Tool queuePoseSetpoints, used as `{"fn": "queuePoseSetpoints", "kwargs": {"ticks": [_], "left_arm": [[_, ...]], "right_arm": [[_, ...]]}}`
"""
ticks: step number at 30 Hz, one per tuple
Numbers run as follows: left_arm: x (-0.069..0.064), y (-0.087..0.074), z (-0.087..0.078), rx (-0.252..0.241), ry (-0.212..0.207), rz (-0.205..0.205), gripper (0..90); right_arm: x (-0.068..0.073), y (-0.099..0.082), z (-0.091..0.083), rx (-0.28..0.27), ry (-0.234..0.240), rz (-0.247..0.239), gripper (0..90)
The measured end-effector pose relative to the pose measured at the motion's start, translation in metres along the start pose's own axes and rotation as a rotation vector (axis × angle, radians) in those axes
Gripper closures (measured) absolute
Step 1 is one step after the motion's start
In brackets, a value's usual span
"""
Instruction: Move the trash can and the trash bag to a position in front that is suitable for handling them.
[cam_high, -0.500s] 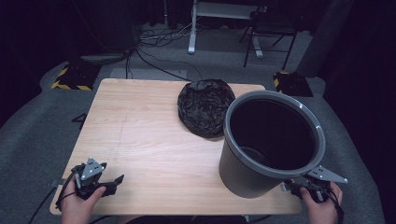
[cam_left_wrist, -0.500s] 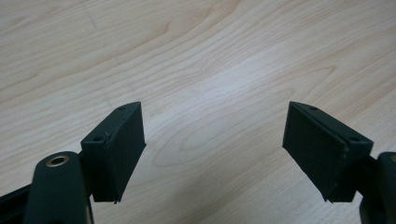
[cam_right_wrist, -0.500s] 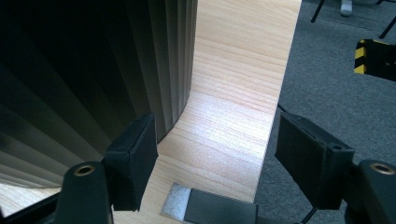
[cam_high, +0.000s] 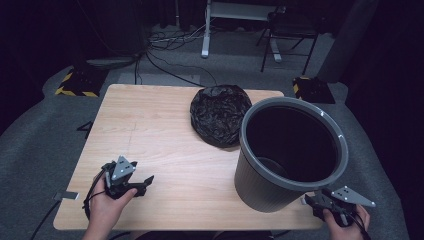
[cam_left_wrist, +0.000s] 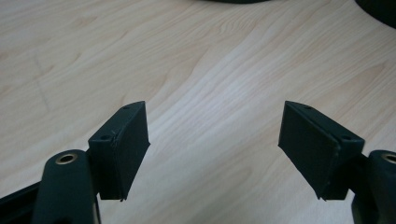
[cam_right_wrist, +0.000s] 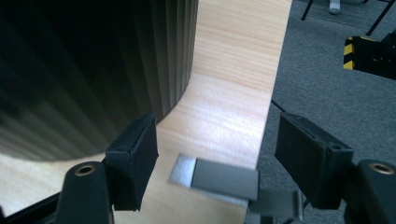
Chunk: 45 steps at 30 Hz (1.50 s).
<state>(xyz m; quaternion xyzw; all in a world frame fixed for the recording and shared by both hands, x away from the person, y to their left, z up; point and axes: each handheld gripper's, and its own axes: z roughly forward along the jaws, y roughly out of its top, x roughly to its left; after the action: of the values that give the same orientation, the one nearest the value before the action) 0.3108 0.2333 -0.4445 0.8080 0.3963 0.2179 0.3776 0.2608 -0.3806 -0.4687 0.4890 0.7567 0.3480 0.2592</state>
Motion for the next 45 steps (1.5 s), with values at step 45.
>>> {"fn": "queuePoseSetpoints", "kwargs": {"ticks": [45], "left_arm": [[-0.041,0.130,0.226,-0.013,-0.081,0.069,32.7]], "right_arm": [[0.015,-0.039,-0.039,0.000,0.015,0.001,28.8]]}}
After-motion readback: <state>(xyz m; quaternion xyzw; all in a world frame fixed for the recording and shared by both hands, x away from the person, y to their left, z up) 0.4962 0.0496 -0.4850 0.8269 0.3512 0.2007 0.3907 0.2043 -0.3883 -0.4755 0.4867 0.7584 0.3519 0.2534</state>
